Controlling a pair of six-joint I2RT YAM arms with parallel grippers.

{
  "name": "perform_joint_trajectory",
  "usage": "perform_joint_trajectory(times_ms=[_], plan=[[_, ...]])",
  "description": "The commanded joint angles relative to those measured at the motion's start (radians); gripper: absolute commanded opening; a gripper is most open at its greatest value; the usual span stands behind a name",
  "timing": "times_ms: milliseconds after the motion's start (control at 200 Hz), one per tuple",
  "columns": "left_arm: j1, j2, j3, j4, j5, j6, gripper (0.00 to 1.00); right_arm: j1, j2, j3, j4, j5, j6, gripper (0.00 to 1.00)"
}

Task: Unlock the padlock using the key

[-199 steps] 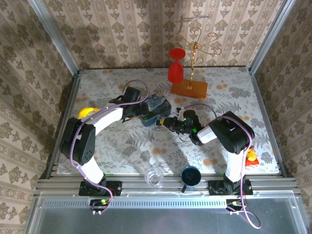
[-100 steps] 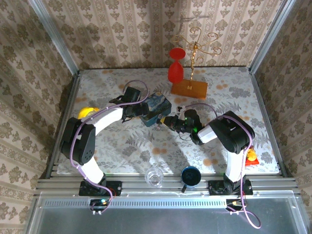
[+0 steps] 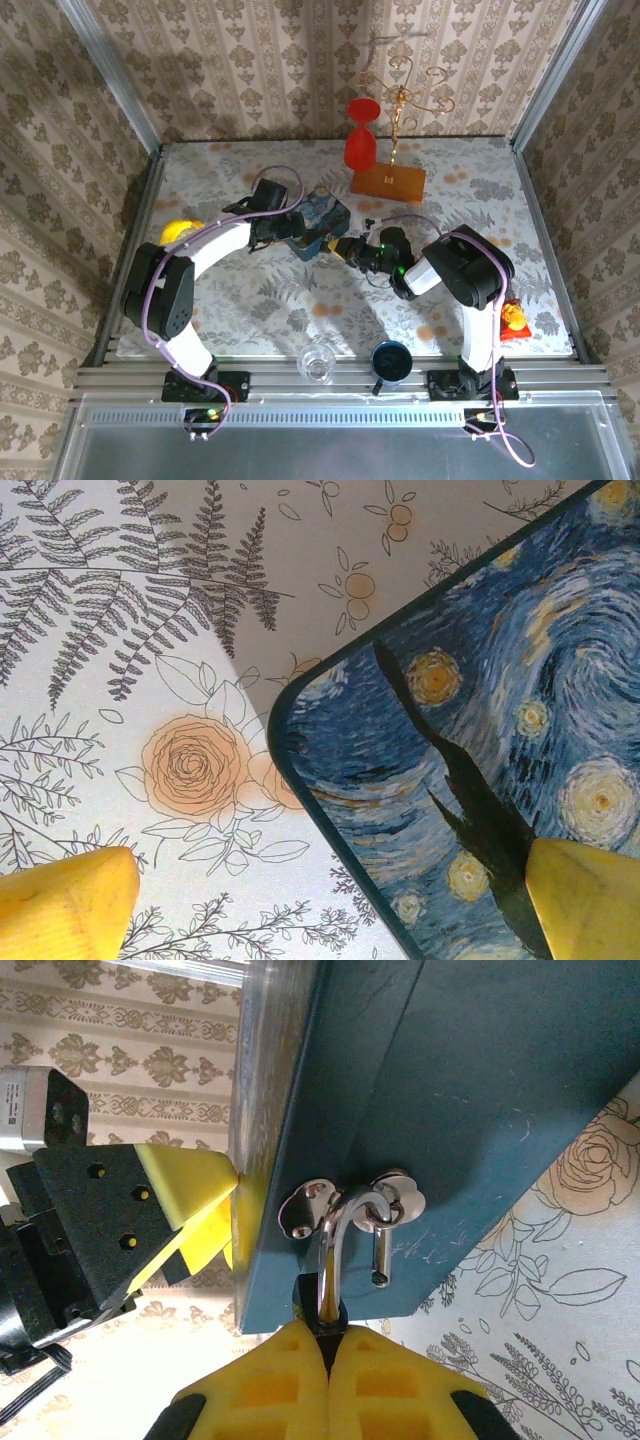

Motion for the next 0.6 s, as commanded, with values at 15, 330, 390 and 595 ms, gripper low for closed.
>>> perform_joint_trajectory(times_ms=[15,330,390,595], plan=[[0.004,-0.024,-0.008,-0.077,-0.013,0.012,1.0,-0.008,-0.015,0.008,0.121,0.011,0.017,0.0],[-0.034,0.007,0.085,-0.132,-0.129,0.088,1.0,-0.003,-0.071,-0.024,0.116,0.035,0.005,0.0],[-0.043,0.027,0.104,-0.145,-0.152,0.101,1.0,-0.001,-0.07,-0.033,0.116,0.047,0.001,0.0],[-0.047,0.094,0.121,-0.165,-0.143,0.109,1.0,-0.001,-0.039,-0.038,0.129,0.102,0.002,0.0]])
